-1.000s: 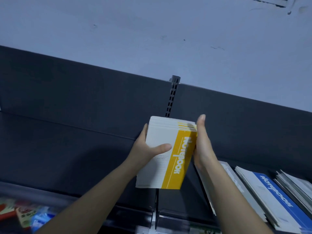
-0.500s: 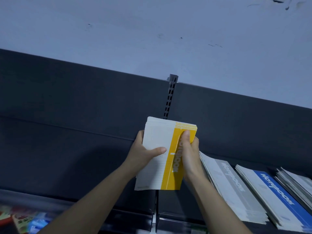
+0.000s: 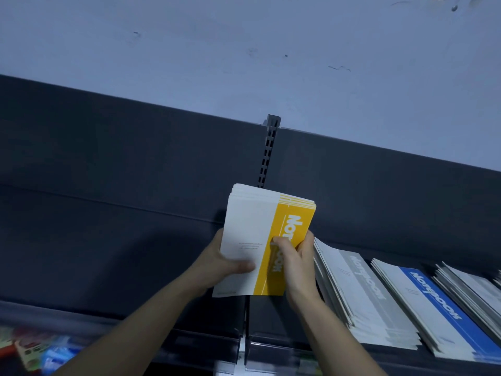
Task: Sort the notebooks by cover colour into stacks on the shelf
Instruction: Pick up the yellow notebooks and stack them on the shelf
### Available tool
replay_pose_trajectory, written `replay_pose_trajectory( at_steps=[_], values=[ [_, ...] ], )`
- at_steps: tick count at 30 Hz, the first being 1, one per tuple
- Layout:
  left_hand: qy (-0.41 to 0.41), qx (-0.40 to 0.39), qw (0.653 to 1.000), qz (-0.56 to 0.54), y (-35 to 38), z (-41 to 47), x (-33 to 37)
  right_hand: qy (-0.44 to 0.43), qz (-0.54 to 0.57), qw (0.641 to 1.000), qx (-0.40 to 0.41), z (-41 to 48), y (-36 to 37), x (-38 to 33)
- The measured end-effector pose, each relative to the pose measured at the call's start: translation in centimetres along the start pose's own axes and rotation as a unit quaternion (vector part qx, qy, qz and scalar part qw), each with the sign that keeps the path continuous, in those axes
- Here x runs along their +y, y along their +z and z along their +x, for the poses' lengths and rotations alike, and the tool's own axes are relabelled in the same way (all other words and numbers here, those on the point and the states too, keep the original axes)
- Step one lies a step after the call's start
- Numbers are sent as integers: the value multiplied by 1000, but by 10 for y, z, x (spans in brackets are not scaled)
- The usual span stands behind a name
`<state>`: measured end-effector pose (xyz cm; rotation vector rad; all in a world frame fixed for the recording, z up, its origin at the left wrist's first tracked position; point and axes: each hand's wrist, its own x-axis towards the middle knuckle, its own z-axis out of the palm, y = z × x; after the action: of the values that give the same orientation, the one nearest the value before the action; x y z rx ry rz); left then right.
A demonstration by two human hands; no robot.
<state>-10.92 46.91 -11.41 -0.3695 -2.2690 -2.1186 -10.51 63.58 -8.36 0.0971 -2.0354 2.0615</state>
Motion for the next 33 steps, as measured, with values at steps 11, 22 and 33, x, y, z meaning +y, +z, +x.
replay_pose_trajectory(
  at_steps=[11, 22, 33],
  values=[
    [19, -4, 998, 57, 1, -8, 2, -8, -117, 991, -56, -9, -14, 30],
    [-108, 24, 982, 153, -4, 1, 30, 23, -235, 971, -29, 8, -22, 15],
    [-250, 4, 940, 230, -6, -4, 21, 136, -332, 924, -128, 15, -15, 35]
  ],
)
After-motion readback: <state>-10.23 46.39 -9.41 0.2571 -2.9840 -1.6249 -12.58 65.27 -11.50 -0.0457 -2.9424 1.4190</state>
